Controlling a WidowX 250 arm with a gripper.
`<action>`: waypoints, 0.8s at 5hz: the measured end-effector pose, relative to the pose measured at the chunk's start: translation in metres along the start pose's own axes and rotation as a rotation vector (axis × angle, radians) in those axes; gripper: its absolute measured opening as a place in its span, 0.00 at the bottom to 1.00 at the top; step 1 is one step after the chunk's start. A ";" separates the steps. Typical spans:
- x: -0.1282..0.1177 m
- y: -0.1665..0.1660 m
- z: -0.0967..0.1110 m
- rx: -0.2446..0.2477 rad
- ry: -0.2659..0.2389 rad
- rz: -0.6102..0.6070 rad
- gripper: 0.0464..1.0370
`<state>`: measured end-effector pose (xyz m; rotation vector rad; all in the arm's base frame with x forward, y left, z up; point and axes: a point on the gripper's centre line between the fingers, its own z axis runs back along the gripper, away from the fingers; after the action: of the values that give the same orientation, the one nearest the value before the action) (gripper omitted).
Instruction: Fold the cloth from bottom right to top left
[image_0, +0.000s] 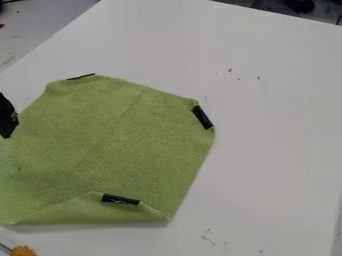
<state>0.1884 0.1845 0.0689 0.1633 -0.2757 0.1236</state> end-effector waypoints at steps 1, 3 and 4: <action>-0.004 -0.004 -0.005 -0.016 0.016 0.003 0.96; 0.001 -0.037 -0.001 -0.012 -0.051 -0.036 0.96; -0.006 -0.069 0.012 0.011 -0.109 -0.056 0.96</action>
<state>0.1899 0.1138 0.0690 0.1883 -0.3793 0.0609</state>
